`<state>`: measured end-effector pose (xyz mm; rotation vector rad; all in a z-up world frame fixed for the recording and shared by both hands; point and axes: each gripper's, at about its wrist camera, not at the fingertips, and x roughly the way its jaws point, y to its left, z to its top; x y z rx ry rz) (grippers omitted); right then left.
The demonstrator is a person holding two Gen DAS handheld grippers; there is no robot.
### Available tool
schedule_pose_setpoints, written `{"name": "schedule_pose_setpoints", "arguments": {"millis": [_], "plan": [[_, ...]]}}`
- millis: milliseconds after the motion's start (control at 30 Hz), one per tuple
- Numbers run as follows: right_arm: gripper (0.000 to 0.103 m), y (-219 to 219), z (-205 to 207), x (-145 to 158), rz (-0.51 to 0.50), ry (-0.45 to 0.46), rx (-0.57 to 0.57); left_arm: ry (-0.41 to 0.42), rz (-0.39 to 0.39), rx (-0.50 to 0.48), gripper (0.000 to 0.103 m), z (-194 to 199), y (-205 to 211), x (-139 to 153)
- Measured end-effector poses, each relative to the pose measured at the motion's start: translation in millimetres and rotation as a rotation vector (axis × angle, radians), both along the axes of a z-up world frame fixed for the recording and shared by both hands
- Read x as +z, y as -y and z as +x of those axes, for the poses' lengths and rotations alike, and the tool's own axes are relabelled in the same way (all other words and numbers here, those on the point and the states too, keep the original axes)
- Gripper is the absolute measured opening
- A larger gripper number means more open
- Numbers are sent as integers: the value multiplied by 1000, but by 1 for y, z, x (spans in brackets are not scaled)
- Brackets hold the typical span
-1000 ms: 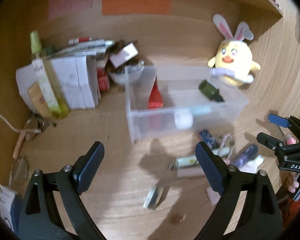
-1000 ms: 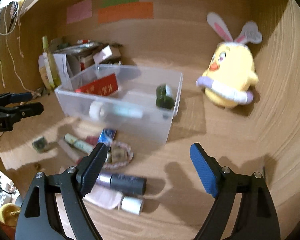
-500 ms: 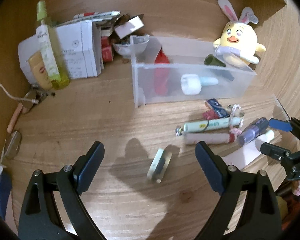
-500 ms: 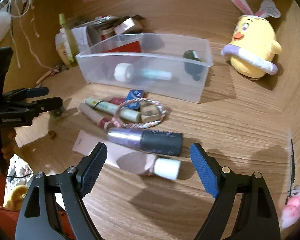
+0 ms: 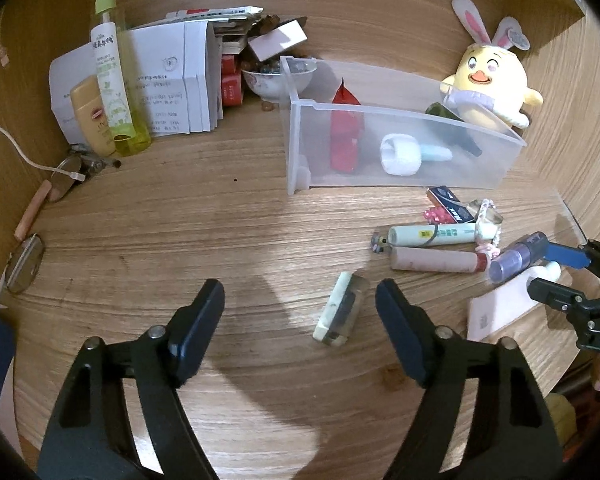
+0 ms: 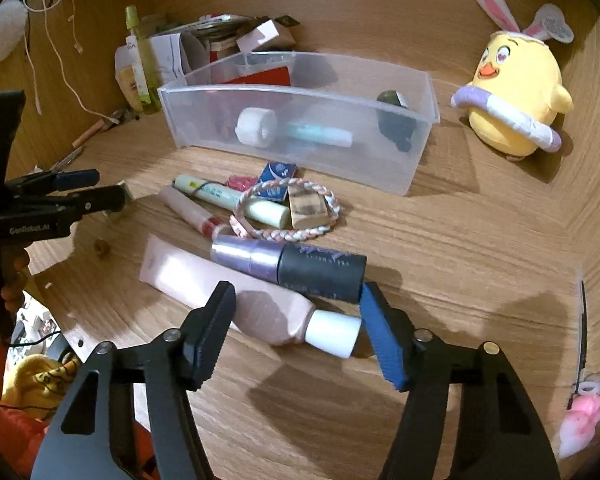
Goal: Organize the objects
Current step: 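Grasp the small clear cosmetic with the left tool while the right tool grips the pink tube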
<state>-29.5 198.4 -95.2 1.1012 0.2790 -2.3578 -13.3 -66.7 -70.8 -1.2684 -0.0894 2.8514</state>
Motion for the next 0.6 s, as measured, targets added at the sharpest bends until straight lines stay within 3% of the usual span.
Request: {"name": "schedule_pose_setpoints", "arguments": {"millis": [400,500,600], "plan": [[38,-20,5,4,5,13,-49,3,30,2,63,-2,2,-1],[36,-23,8,4,24,17,-49,2,37,3,56,-2,4,-1],[35,-21,16,6,63,10,-30,15,50,-3,40,-4,6,-4]]}}
